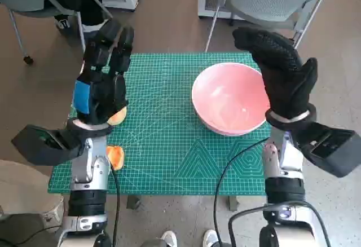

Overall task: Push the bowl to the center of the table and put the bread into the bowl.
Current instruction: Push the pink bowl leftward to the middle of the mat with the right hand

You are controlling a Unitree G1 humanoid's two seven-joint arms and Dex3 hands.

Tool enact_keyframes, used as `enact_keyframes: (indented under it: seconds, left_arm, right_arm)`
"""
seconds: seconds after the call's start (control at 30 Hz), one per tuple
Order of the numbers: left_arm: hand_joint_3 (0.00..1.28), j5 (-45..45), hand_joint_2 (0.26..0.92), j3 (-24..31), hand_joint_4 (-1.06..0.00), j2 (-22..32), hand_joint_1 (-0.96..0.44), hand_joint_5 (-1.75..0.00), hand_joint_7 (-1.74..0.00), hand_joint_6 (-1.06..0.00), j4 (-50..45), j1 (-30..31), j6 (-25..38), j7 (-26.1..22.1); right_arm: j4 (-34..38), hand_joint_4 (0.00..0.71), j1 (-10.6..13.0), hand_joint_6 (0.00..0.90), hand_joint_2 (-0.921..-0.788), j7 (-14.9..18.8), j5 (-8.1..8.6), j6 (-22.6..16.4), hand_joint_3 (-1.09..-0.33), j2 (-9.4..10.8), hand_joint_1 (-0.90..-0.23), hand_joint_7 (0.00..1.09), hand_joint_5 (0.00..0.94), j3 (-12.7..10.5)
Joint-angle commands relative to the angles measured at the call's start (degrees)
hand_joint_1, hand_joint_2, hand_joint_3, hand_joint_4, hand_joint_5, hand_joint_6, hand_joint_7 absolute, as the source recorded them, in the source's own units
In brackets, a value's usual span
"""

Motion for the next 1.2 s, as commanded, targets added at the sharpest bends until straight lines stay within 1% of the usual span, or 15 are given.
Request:
enact_keyframes:
  seconds: [0.03, 0.57, 0.9, 1.1, 1.2]
  left_arm:
    - [0.58, 0.5, 0.921, -0.3, -0.11, -0.4, -0.61, -0.01, -0.53, 0.0, -0.5, -0.3, -0.2, 0.2]
    - [0.58, 0.3, 0.921, -0.2, -0.1, -0.2, -0.63, 0.0, -0.52, 0.0, 0.2, -0.9, 0.4, 0.0]
    - [0.57, 0.3, 0.921, -0.5, -0.1, -0.4, -0.62, 0.0, -0.51, 0.0, -0.3, -0.7, 0.8, 0.1]
    - [0.57, 0.3, 0.921, -0.6, -0.1, -0.5, -0.62, 0.0, -0.51, 0.0, -0.1, -0.7, 0.9, 0.0]
    - [0.57, 0.3, 0.921, -0.7, -0.11, -0.5, -0.62, 0.0, -0.51, 0.0, 0.0, -0.7, 0.8, -0.1]
  right_arm:
    - [0.2, 0.148, 1.2, 0.084, -0.921, 0.1, 0.22, 0.9, -0.902, -0.2, -0.678, 0.33, 0.0, 0.2]
    - [0.1, 0.149, 1.3, 0.08, -0.921, 0.4, 0.53, 1.1, -0.902, -0.8, -0.678, 0.34, 0.001, -0.2]
    - [0.8, 0.149, 1.4, 0.08, -0.921, 0.8, 0.98, 0.8, -0.9, -1.6, -0.679, 0.34, 0.001, -0.7]
    - [3.5, 0.148, 0.4, 0.08, -0.921, 1.4, 1.75, 0.5, -0.894, -3.1, -0.676, 0.34, 0.0, -1.9]
    - [8.6, 0.137, -1.8, 0.077, -0.921, 2.2, 2.37, 0.0, -0.892, -5.1, -0.675, 0.34, 0.004, -3.8]
